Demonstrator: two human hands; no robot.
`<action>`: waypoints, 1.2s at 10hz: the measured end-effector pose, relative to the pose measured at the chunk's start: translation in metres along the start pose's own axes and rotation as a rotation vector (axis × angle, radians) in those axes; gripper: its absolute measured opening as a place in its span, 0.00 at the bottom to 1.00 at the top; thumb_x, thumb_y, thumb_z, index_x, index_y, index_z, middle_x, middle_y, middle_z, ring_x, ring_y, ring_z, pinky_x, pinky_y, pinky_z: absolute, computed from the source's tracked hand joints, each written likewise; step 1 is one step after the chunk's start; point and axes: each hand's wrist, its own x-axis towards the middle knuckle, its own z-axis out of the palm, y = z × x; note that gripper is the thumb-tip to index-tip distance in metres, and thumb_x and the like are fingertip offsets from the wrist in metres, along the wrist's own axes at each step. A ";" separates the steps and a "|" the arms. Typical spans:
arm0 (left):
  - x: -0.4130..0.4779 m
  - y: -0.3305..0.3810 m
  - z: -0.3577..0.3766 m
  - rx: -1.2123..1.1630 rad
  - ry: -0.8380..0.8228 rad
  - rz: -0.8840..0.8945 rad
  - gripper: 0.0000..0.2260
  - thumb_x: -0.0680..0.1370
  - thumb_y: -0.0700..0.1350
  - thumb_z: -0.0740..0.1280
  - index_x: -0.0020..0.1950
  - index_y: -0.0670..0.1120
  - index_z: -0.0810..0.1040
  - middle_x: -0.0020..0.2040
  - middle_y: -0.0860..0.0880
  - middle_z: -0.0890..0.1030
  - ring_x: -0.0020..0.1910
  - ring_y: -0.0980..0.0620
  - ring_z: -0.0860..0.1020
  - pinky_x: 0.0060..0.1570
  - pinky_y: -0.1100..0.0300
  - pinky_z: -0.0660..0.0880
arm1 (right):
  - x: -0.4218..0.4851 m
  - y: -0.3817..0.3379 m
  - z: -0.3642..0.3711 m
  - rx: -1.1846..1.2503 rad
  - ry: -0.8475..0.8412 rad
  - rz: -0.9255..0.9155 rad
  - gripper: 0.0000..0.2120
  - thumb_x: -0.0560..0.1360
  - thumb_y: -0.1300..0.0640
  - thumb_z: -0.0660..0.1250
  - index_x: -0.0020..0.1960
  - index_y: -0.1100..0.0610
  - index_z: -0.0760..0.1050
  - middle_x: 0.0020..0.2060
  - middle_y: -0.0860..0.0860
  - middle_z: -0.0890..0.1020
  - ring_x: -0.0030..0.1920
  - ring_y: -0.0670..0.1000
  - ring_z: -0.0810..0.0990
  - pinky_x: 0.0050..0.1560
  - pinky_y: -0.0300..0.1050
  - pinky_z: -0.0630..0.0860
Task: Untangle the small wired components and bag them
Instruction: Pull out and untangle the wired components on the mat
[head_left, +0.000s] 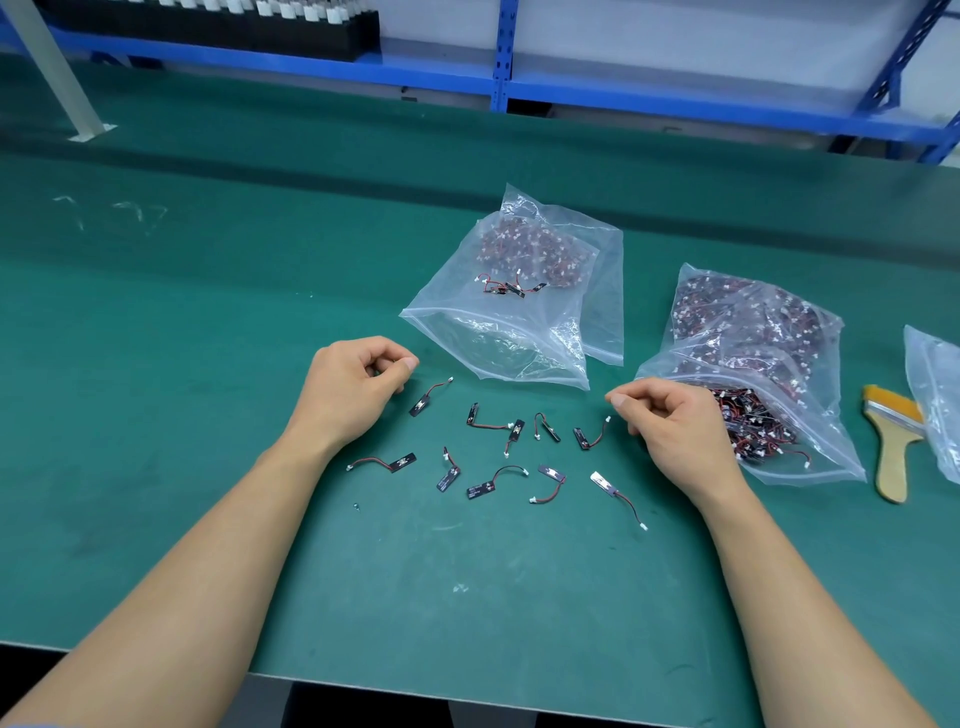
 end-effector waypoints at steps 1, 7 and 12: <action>0.000 -0.001 0.000 0.001 -0.004 0.005 0.07 0.77 0.47 0.71 0.39 0.53 0.83 0.29 0.56 0.79 0.26 0.59 0.69 0.28 0.71 0.66 | 0.000 0.000 0.000 -0.001 0.001 -0.001 0.10 0.76 0.62 0.72 0.39 0.50 0.83 0.24 0.44 0.75 0.27 0.42 0.72 0.32 0.30 0.68; 0.000 0.000 0.000 0.003 -0.021 0.010 0.07 0.78 0.46 0.71 0.40 0.52 0.83 0.29 0.56 0.79 0.26 0.59 0.68 0.27 0.71 0.65 | -0.001 0.000 0.000 -0.011 -0.001 0.009 0.09 0.76 0.61 0.72 0.40 0.51 0.83 0.23 0.43 0.75 0.27 0.42 0.71 0.32 0.30 0.68; -0.021 0.009 0.000 0.098 -0.126 0.080 0.09 0.78 0.50 0.70 0.59 0.57 0.80 0.53 0.61 0.82 0.52 0.62 0.76 0.56 0.61 0.72 | 0.000 -0.003 0.002 -0.015 -0.010 0.015 0.08 0.76 0.61 0.72 0.40 0.51 0.83 0.24 0.43 0.76 0.27 0.43 0.72 0.33 0.31 0.69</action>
